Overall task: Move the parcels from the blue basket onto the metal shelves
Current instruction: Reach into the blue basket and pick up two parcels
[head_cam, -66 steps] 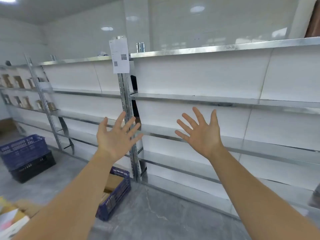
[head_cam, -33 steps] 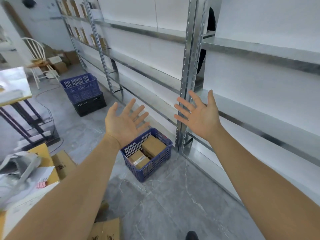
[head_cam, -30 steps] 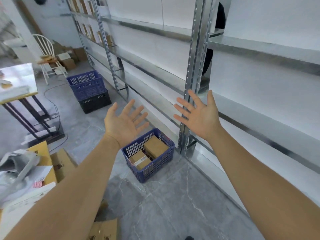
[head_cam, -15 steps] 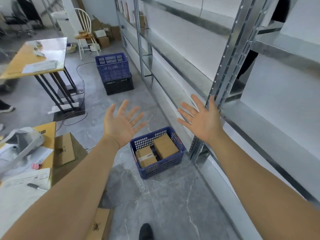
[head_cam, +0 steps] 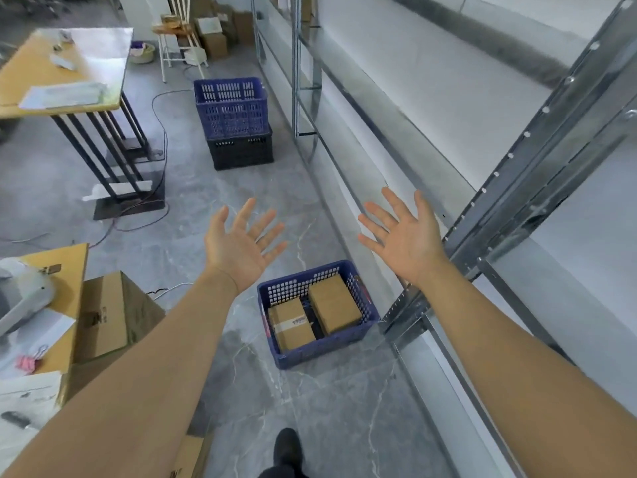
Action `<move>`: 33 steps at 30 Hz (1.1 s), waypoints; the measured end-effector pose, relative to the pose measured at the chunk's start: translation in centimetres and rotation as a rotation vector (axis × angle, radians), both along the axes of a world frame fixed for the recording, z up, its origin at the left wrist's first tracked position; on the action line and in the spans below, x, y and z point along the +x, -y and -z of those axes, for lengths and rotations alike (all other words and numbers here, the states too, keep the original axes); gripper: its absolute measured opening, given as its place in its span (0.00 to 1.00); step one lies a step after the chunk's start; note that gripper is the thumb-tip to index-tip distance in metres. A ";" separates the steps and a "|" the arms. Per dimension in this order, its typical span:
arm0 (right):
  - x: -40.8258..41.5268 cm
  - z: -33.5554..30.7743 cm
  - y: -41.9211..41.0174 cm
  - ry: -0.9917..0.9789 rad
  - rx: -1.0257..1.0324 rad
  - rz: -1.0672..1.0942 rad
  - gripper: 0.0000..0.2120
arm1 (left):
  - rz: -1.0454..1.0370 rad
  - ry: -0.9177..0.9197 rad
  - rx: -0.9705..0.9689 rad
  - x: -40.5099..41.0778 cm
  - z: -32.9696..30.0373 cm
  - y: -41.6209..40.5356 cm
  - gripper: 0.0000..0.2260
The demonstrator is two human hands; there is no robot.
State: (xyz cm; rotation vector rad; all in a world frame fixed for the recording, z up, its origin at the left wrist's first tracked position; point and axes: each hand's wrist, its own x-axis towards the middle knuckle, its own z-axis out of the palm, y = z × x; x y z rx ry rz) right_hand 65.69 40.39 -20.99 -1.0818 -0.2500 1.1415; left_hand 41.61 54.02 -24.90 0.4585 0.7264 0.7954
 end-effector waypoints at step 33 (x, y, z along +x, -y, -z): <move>10.8 31.0 -22.6 -0.049 -0.467 -0.466 0.29 | -0.194 -0.584 -0.322 9.5 28.5 -12.3 0.27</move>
